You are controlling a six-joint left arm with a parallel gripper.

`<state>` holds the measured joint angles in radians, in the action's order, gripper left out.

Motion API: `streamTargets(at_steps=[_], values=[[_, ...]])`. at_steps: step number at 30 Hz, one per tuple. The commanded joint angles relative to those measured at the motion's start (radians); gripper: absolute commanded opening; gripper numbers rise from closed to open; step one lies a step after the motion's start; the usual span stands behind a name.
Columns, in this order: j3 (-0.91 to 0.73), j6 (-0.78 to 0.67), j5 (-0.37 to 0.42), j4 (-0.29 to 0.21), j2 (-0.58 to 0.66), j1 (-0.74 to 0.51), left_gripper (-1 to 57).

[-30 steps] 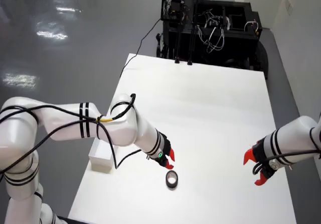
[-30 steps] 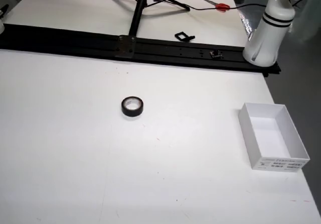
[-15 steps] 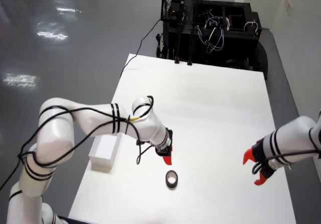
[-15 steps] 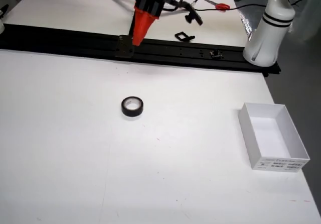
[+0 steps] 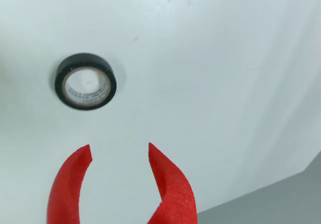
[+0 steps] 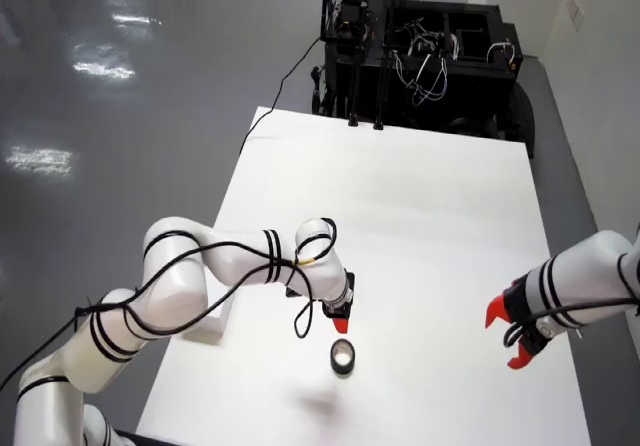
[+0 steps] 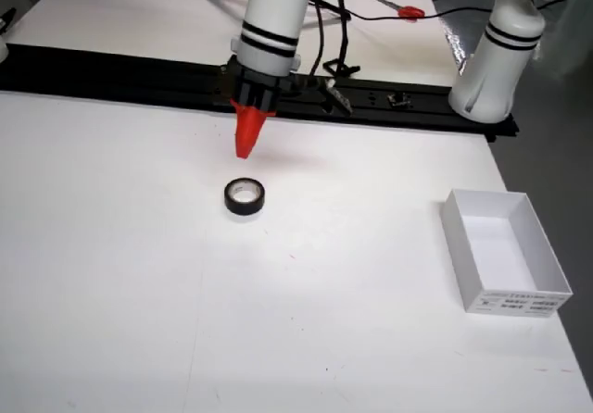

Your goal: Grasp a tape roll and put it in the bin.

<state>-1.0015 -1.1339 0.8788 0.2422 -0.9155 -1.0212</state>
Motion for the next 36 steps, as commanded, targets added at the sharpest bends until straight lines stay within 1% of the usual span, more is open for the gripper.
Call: streamTargets(at_steps=[1, 5, 12, 25, 36], values=[[0.098, 0.066, -0.02, 0.089, -0.164, 0.026, 24.3], [0.104, 0.071, -0.04, 0.092, -0.181, 0.029, 24.3], [0.152, 0.089, -0.044, 0.084, -0.244, 0.016, 24.2], [0.153, 0.095, -0.047, 0.084, -0.247, -0.003, 24.3], [0.147, 0.103, -0.031, 0.075, -0.247, -0.031, 24.2]])
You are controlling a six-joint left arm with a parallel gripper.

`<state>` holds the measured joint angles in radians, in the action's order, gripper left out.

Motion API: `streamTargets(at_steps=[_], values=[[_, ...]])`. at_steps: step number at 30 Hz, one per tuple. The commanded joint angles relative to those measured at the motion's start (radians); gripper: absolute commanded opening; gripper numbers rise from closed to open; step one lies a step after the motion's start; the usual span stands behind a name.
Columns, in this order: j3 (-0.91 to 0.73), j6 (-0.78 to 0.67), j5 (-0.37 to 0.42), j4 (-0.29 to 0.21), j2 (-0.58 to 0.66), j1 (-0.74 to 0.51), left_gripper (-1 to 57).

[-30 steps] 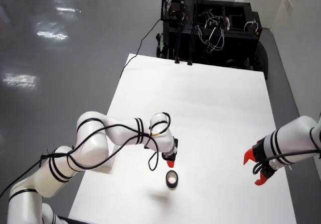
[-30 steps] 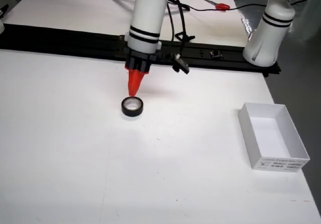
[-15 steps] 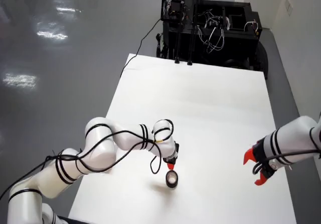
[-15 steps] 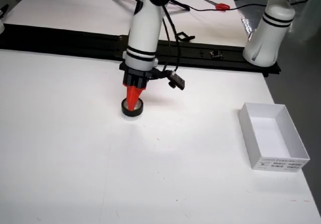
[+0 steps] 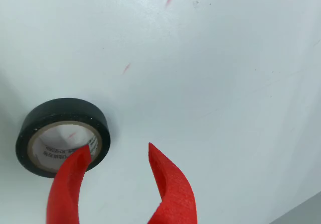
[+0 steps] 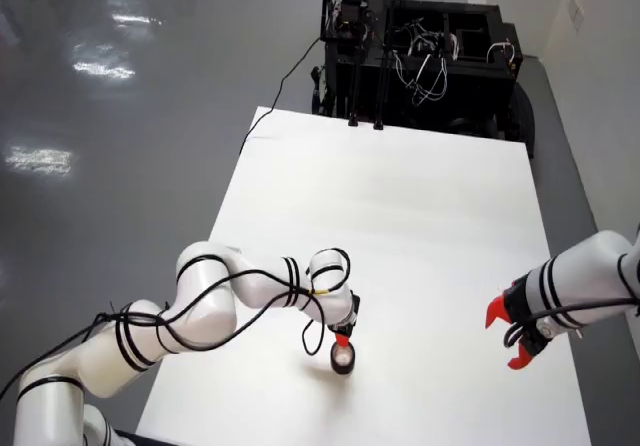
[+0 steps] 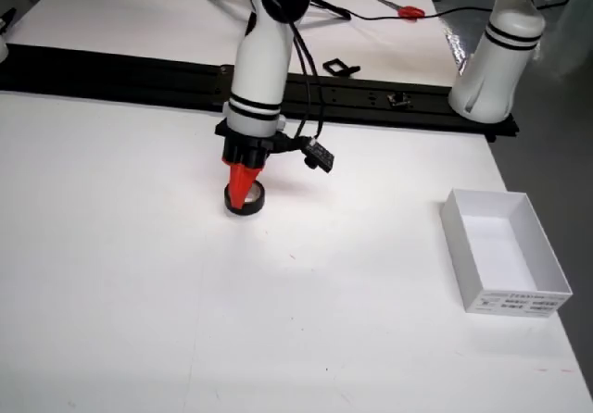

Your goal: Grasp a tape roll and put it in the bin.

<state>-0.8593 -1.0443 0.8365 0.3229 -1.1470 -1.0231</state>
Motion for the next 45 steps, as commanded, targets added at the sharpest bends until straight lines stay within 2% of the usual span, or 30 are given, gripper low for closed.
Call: streamTargets(at_steps=[1, 34, 39, 44, 45], values=[[0.005, 0.014, 0.012, -0.007, -0.016, -0.031, 24.2], [0.045, 0.007, -0.025, -0.024, -0.079, -0.006, 22.8], [0.046, 0.006, -0.025, -0.024, -0.082, -0.005, 18.7], [0.046, 0.006, -0.024, -0.024, -0.082, -0.003, 10.0], [0.046, 0.006, -0.024, -0.024, -0.082, -0.003, 6.7]])
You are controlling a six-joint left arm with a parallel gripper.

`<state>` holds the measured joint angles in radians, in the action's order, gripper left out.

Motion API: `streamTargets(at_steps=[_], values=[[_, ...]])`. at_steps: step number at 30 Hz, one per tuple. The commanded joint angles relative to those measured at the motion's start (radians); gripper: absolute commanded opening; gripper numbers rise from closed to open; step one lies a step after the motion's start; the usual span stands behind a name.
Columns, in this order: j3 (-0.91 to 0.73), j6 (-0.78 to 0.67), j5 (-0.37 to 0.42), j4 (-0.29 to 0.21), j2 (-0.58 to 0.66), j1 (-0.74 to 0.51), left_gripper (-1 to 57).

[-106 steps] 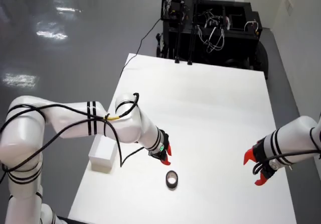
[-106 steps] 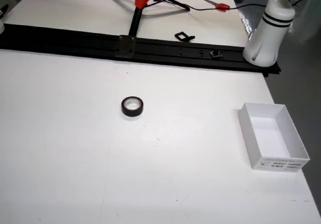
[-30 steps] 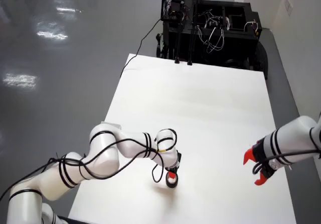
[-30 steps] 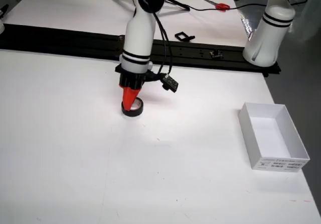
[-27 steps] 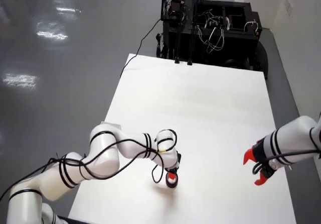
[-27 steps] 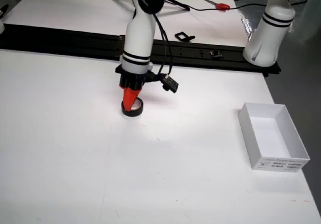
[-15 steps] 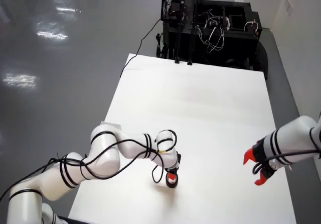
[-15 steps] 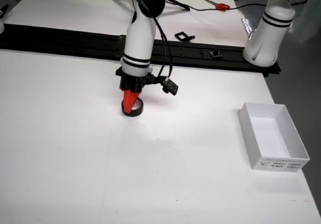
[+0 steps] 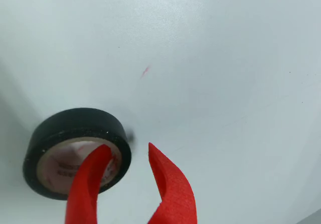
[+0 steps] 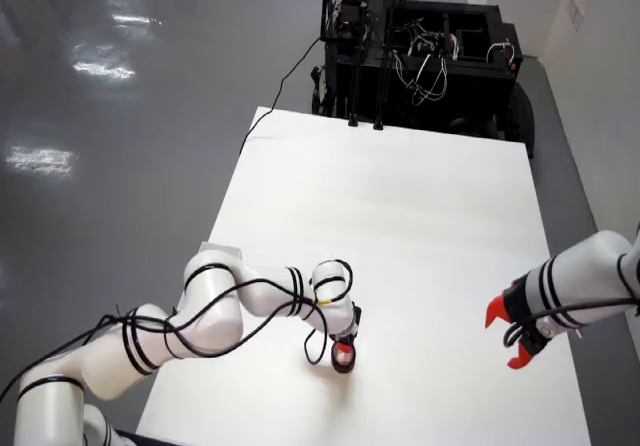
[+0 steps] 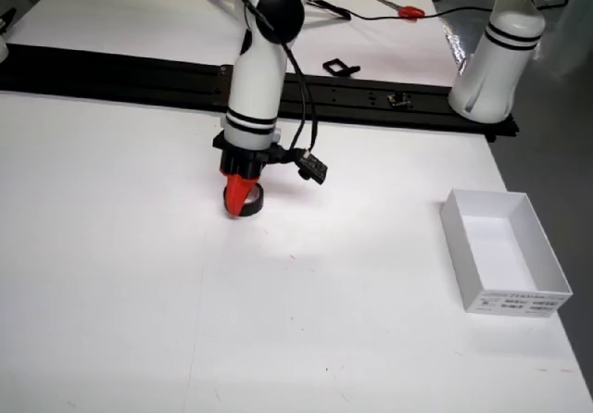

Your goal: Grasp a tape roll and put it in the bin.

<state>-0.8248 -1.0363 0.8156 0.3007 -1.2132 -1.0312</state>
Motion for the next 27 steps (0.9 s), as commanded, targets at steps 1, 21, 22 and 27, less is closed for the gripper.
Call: streamTargets(at_steps=[1, 21, 22, 27], values=[[0.012, -0.002, 0.0, -0.003, -0.016, 0.005, 1.8], [0.176, 0.009, 0.135, -0.002, -0.046, -0.035, -0.5], [0.202, 0.015, 0.158, 0.003, -0.046, -0.035, -0.5], [0.28, 0.035, 0.231, 0.017, -0.037, -0.029, -0.5]])
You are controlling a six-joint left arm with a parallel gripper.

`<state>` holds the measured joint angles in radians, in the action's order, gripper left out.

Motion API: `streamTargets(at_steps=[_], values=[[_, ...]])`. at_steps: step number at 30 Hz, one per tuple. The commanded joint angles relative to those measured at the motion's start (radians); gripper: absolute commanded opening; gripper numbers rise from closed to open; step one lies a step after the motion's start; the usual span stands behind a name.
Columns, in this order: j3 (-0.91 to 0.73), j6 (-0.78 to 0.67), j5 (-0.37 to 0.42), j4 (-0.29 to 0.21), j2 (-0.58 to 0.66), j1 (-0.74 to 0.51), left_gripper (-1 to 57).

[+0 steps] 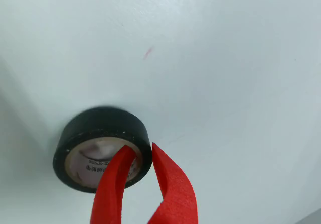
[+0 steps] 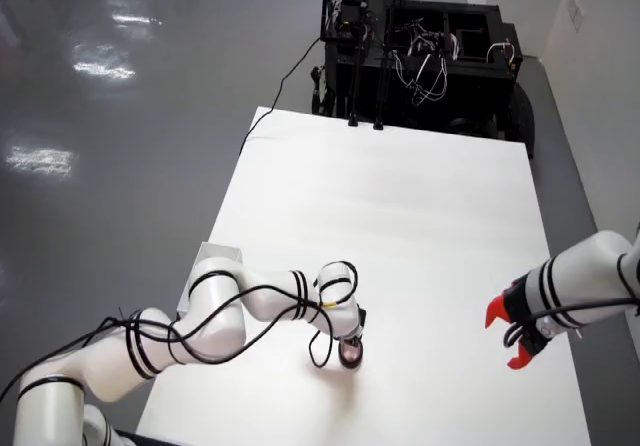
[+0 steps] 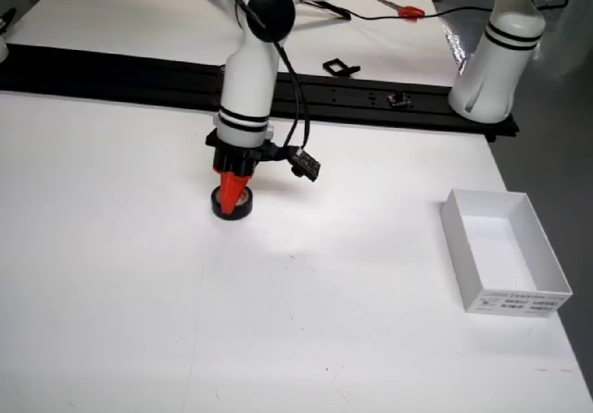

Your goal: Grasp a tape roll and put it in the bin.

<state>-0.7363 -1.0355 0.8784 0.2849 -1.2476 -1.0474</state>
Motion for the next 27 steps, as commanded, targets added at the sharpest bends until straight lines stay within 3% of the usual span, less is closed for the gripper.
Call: streamTargets(at_steps=[1, 8, 16, 27], values=[[0.21, 0.038, 0.188, 0.033, -0.001, -0.009, -0.5], [0.232, 0.074, 0.28, 0.033, 0.019, 0.03, -0.5], [0.133, 0.081, 0.313, 0.057, 0.122, 0.106, -0.5], [-0.13, 0.037, 0.381, 0.109, 0.349, 0.287, -0.5]])
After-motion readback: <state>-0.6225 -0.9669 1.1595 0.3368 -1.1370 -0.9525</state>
